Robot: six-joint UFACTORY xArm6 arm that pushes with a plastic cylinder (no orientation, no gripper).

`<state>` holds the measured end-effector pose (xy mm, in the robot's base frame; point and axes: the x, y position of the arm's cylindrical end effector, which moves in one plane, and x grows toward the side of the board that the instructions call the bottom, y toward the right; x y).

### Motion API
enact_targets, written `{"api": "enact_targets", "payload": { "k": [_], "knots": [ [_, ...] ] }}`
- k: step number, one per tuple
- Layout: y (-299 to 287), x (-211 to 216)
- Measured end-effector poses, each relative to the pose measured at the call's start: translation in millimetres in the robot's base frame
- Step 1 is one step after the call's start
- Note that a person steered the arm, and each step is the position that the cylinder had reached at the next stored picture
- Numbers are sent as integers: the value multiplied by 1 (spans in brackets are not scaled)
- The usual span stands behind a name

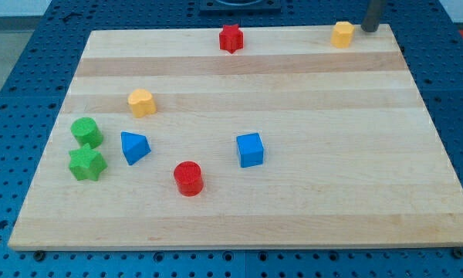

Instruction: Slide the yellow hexagon below red star

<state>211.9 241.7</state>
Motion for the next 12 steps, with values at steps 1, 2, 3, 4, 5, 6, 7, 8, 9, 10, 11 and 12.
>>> {"api": "enact_targets", "payload": {
  "k": [1,2,3,4,5,6,7,8,9,10,11,12],
  "knots": [
    [-21,32],
    [-39,30],
    [-15,-1],
    [12,-21],
    [-8,-17],
    [-43,-13],
    [-60,-13],
    [-70,-8],
    [-85,3],
    [-103,22],
    [-114,50],
    [-130,71]
  ]
}}
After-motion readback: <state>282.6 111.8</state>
